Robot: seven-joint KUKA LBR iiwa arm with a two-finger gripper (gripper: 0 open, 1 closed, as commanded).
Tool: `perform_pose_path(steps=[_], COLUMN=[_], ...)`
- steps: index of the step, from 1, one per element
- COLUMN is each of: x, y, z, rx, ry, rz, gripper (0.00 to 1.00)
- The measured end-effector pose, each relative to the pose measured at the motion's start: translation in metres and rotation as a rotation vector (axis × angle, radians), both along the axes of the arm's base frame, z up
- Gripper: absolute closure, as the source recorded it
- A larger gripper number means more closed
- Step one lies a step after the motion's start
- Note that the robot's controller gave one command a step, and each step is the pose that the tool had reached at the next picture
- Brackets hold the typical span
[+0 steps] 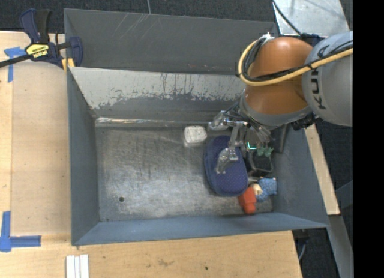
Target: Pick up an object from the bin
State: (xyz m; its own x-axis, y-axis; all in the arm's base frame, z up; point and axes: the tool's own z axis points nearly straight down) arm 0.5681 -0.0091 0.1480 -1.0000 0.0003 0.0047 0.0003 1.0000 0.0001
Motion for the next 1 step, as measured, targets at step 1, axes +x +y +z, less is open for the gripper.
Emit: perform_pose_path(steps=[1], x=[0.0069], y=[-0.0274], z=[-0.0716], rx=[0.019], ry=[-0.005], rz=[0.920], gripper=[0.00])
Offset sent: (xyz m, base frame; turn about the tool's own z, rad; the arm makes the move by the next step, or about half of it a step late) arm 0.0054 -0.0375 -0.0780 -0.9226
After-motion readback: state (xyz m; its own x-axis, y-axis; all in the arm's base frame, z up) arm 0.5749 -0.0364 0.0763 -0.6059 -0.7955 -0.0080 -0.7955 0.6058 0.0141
